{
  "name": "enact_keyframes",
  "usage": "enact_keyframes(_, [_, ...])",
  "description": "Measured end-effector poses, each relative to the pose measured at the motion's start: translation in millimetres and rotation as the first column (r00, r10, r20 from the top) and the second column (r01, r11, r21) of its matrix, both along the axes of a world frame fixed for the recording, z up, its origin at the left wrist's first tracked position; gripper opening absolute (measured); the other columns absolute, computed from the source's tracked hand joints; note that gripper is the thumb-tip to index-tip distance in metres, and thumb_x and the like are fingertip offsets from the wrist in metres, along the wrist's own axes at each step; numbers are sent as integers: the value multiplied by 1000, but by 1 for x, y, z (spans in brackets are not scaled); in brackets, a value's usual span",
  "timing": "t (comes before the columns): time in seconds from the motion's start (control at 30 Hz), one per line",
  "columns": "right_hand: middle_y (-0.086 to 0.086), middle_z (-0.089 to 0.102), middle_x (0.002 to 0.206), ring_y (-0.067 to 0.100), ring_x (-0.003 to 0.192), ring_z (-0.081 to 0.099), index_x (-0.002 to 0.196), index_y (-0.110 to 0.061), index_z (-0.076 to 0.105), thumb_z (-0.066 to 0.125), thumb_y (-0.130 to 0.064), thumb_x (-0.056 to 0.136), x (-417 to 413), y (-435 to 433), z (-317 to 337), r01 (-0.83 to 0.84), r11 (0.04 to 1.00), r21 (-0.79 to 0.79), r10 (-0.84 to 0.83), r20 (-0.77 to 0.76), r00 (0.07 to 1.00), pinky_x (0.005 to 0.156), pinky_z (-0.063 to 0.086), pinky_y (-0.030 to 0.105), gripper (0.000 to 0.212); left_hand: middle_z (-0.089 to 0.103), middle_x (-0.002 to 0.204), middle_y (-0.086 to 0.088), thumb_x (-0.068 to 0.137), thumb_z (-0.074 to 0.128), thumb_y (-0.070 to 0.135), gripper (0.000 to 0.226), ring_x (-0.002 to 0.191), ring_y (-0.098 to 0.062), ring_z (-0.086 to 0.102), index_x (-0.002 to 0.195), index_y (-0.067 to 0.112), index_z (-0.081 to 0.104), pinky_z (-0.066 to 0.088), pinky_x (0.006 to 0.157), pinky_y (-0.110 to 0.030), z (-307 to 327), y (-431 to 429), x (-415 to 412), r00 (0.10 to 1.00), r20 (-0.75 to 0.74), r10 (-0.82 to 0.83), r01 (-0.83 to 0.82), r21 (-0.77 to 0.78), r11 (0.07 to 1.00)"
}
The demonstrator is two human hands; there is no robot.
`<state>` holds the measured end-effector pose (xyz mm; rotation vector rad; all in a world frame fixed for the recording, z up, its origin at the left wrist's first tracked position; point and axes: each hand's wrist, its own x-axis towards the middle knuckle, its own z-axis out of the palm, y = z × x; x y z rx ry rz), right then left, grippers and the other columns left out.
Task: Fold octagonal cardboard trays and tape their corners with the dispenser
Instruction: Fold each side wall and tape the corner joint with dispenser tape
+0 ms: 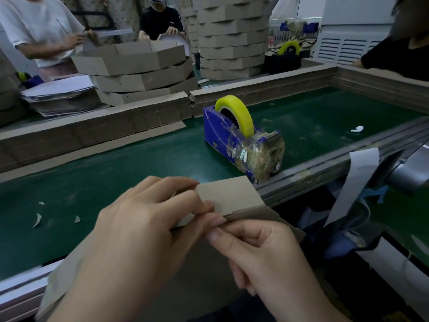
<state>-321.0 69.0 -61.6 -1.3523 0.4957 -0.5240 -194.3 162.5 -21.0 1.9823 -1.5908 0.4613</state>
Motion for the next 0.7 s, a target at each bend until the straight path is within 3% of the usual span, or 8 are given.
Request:
enact_keyframes(0.07, [5,49,38,5,29,35,67,-12,75,82,-41,70,-3,-6,1,-47,999,-18,46,-46,998,37,27,11,31,70,99,10,85,53,49,33,86,-19,67,73,26,74,55,58,-41,-2,-1,1,1000,12,-9,9,4,1000])
enact_keyframes(0.2, [6,48,39,8,30,34,67,-8,74,64,-43,82,-10,-16,-8,-45,991,-130,25,-149,989,38,27,16,39,70,101,9,85,54,49,32,86,-20,67,76,27,75,55,60,-41,-3,3,5,1000,6,-9,9,9,1000])
enact_keyframes(0.3, [-6,38,39,5,37,33,61,-11,68,57,-50,80,-16,-31,-8,283,883,-374,-245,148,958,41,26,16,45,68,105,9,84,56,49,27,90,-20,66,82,30,74,55,65,-42,-3,6,7,1000,11,-20,19,33,999])
enact_keyframes(0.37, [-12,55,59,3,54,50,73,-20,70,59,-39,87,-13,-51,-5,389,750,-536,-309,237,921,53,36,12,26,67,107,10,83,56,49,24,93,-21,66,87,32,73,55,66,-43,-3,6,7,999,31,-22,20,67,998])
enact_keyframes(0.47, [-9,64,100,2,95,60,106,-23,69,54,-48,92,0,-73,-3,98,808,-581,-115,9,993,77,42,9,32,64,110,13,80,56,51,25,95,-19,65,94,36,70,55,66,-41,-3,8,5,998,61,-16,9,122,993])
enact_keyframes(0.53, [-2,68,97,9,94,63,103,-22,70,50,-55,90,5,-78,-7,-78,875,-477,35,-98,995,78,47,18,41,63,111,14,79,55,54,27,95,-17,65,96,37,69,55,65,-39,-2,10,4,998,67,-11,2,133,991])
enact_keyframes(0.6, [5,64,81,18,81,60,90,-22,67,51,-57,90,9,-79,-10,-98,869,-485,65,-83,994,74,45,28,39,63,110,15,82,54,56,27,95,-15,64,94,38,70,54,66,-38,-2,12,4,999,34,-11,7,104,995])
enact_keyframes(0.7, [-4,54,66,4,67,51,81,-27,65,49,-60,83,12,-79,-10,-54,836,-546,43,-33,999,63,39,18,37,65,107,15,88,53,54,26,93,-13,64,89,37,72,54,67,-37,-2,12,4,1000,-8,-4,5,42,999])
